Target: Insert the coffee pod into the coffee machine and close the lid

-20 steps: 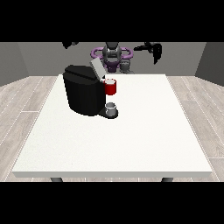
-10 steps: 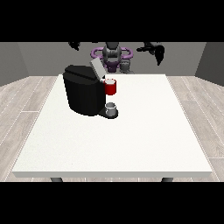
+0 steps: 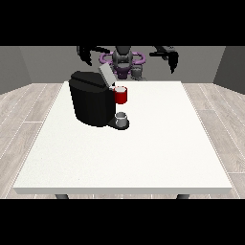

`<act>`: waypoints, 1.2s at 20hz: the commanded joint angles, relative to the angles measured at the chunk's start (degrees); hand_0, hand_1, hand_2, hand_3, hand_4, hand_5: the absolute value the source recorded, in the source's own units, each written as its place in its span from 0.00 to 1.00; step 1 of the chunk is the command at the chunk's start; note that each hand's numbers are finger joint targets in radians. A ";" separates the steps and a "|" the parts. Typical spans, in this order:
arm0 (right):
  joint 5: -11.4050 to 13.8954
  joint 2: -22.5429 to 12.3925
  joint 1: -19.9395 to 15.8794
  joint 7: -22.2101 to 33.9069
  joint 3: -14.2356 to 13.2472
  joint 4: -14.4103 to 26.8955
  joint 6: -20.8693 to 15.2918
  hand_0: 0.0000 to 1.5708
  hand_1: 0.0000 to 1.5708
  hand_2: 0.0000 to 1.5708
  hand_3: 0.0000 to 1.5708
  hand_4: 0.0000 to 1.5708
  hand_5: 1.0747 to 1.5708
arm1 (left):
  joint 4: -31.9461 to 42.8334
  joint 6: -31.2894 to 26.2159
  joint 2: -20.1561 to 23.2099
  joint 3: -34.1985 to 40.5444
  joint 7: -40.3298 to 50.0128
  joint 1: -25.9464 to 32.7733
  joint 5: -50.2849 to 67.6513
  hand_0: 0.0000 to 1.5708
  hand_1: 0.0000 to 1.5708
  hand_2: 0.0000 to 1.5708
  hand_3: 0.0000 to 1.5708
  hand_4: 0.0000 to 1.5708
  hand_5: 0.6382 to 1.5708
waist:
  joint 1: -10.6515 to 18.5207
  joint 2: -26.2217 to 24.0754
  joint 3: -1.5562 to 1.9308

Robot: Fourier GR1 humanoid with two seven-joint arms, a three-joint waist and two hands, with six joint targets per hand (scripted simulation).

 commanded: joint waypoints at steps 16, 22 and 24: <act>3.93 -0.22 -10.11 -8.18 0.06 12.51 2.31 0.00 0.00 0.00 0.00 0.00 1.00 | -10.00 -0.65 7.67 2.16 1.66 1.97 6.68 0.00 0.00 0.00 0.00 0.00 1.00 | -1.99 10.41 0.00; 3.65 1.60 -12.49 -5.80 -0.10 13.21 1.68 0.00 0.00 0.00 0.00 0.03 1.00 | -9.37 1.45 8.15 1.17 -0.52 4.30 5.27 0.00 0.00 0.00 0.00 0.00 1.00 | -3.33 9.16 0.00; 3.01 0.47 -15.43 -4.14 -1.15 14.96 2.48 0.00 0.00 0.00 0.00 0.00 1.00 | -10.03 3.99 5.17 -1.59 -0.04 4.38 3.18 0.00 0.00 0.00 0.00 0.00 1.00 | -2.61 10.25 0.00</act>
